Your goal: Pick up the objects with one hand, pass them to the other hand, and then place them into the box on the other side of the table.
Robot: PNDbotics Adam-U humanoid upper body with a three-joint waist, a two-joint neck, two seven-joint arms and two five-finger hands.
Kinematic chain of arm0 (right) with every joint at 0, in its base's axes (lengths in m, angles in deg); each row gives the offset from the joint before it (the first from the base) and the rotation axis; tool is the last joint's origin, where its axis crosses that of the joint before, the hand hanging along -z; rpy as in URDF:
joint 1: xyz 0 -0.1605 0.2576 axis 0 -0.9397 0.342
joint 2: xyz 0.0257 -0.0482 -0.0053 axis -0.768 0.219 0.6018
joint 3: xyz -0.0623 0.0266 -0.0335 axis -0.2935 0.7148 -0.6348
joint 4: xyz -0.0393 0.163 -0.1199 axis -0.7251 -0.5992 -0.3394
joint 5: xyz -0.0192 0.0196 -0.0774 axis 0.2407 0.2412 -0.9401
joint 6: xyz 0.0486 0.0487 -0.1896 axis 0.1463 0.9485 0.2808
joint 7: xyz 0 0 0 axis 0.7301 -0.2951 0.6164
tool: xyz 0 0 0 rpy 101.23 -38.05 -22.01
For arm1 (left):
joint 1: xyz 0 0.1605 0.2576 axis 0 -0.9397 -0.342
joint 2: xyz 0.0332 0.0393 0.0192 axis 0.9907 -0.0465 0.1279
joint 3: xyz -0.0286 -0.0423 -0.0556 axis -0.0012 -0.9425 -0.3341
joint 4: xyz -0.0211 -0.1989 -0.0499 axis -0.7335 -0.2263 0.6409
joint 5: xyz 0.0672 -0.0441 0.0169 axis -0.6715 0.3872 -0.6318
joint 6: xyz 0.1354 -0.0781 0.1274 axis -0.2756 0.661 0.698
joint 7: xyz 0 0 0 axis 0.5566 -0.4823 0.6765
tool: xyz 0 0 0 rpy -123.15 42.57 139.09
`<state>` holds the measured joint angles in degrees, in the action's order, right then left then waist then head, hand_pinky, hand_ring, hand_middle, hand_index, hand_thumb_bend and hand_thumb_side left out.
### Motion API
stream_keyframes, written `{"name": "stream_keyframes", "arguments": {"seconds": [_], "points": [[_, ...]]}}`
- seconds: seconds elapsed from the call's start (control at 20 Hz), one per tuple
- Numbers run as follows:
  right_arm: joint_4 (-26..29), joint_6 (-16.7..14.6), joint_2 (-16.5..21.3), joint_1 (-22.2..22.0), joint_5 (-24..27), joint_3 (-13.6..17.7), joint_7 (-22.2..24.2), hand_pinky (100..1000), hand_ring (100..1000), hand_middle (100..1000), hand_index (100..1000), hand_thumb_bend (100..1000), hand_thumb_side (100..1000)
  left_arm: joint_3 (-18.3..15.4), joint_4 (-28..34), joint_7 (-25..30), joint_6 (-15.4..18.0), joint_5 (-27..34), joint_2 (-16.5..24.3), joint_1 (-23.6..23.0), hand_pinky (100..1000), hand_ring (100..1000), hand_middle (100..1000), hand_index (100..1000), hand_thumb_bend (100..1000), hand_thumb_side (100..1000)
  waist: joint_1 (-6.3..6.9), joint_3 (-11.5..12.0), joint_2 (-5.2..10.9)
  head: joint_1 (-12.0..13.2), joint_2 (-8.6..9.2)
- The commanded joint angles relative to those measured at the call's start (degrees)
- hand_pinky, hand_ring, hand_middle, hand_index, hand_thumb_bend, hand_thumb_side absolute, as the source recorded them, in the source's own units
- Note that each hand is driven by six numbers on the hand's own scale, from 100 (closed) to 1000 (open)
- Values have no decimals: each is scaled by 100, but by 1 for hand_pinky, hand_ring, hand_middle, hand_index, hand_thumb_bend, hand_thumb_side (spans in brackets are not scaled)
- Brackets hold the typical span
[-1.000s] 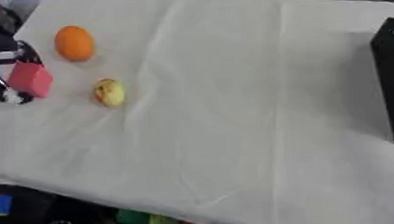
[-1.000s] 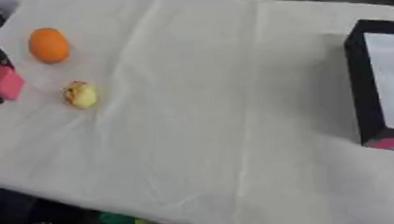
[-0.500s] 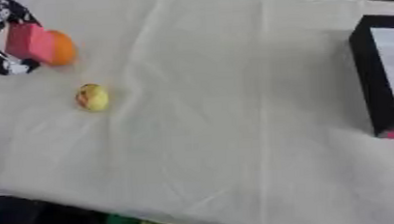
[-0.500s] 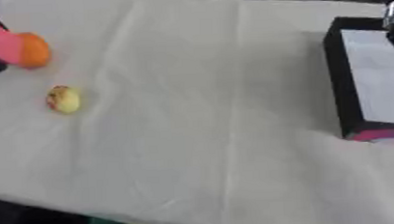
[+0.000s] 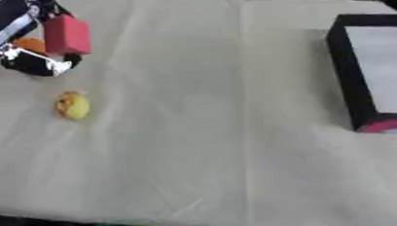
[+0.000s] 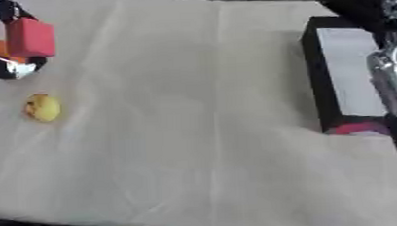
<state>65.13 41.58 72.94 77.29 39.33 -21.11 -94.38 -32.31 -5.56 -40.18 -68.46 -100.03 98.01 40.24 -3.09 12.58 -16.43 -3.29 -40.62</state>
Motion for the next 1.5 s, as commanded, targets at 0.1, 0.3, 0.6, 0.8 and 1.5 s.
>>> {"name": "stream_keyframes", "arguments": {"seconds": [0.1, 0.3, 0.6, 0.8, 1.5], "points": [[-195, 371, -98, 439, -398, -557, 394, 857, 800, 816, 913, 221, 265, -193, 575, -396, -391, -396, -505, -106, 636, 413, 442, 588, 100, 100, 11, -18, 164, -137, 54], [-333, 800, -349, 748, -819, -971, 822, 854, 806, 824, 916, 287, 235, -230, 1026, -824, -820, -824, -945, -317, 620, 399, 428, 577, 100, 100, 9, -42, 176, -280, 62], [-479, 1424, -747, 1063, -1436, -1215, 1446, 854, 808, 826, 924, 292, 263, 97, 1179, -1449, -1112, -1307, -1281, -529, 618, 400, 429, 580, 100, 100, 17, -89, 191, -469, 45], [-603, 1759, -1011, 1216, -1837, -1319, 1765, 853, 811, 827, 931, 311, 267, 139, 1214, -1850, -1255, -1381, -1483, -648, 614, 396, 424, 580, 100, 100, 24, -93, 193, -552, 13], [-658, 2264, -1521, 1409, -1768, -1628, 2291, 855, 802, 810, 949, 348, 334, 249, 1032, -2515, -1234, -2064, -1760, -673, 612, 405, 434, 578, 100, 100, 11, -88, 179, -608, 14]]}}
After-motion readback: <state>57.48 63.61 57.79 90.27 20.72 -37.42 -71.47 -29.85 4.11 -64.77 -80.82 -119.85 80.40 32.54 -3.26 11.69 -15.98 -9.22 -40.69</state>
